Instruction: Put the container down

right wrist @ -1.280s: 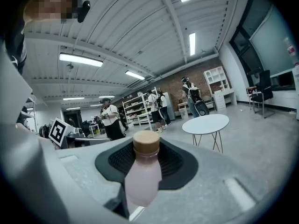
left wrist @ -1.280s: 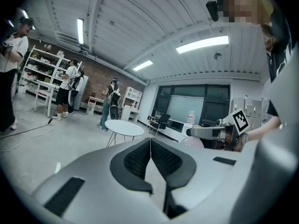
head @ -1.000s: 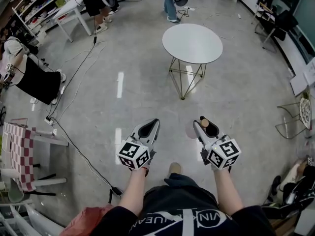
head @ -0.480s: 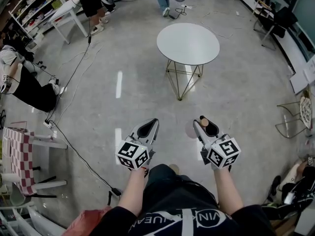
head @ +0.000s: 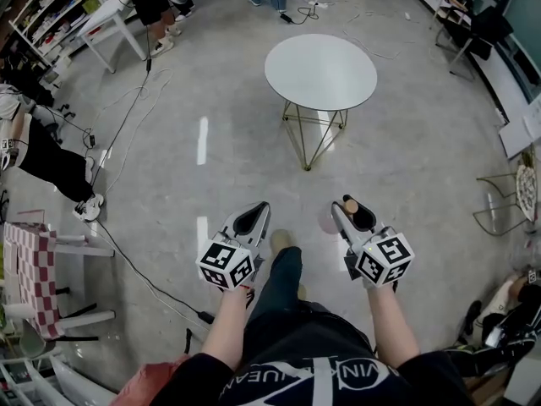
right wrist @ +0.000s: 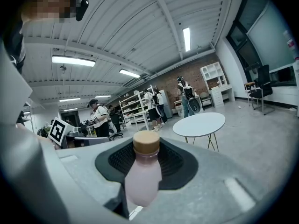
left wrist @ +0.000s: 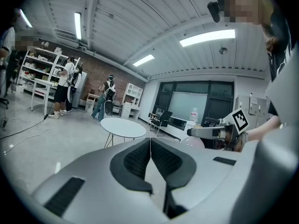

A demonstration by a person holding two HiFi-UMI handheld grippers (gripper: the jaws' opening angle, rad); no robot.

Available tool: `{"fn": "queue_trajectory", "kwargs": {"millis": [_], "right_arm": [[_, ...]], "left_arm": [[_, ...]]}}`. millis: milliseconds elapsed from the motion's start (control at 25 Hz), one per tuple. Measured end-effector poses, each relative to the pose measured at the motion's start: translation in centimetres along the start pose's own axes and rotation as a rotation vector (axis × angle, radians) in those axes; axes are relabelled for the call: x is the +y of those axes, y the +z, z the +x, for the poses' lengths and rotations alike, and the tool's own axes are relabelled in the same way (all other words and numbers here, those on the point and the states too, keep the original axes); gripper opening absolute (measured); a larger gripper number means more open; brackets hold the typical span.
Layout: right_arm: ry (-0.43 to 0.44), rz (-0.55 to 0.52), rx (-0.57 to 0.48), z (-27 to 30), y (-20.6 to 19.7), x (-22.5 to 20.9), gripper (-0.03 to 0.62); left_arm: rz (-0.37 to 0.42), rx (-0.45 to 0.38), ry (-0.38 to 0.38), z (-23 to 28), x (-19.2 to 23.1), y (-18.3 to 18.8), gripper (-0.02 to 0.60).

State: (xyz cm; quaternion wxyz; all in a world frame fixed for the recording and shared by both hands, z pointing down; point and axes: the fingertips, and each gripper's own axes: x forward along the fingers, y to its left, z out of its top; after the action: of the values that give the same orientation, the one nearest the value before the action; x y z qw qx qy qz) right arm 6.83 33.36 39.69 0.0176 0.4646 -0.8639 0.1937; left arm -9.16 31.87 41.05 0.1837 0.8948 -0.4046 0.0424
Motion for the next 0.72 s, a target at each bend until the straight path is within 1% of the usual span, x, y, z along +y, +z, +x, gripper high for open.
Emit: {"fn": "queue_trajectory", "kwargs": {"millis": [320, 480, 720], "right_arm": [[-0.009, 0.006, -0.002, 3.5, 1.8, -3.1, 0.132], [-0.009, 0.008, -0.011, 6.1, 2.9, -4.5, 0.132], [-0.022, 0.01, -0.014, 9.6, 5.1, -7.3, 0.132]], "left_arm": [[-0.002, 0.011, -0.027, 4.6, 2.2, 1.6, 0.014], [0.0, 0.022, -0.042, 6.9, 4.2, 2.2, 0.014], [-0.003, 0.027, -0.056, 11.2, 6.6, 4.4, 0.014]]}}
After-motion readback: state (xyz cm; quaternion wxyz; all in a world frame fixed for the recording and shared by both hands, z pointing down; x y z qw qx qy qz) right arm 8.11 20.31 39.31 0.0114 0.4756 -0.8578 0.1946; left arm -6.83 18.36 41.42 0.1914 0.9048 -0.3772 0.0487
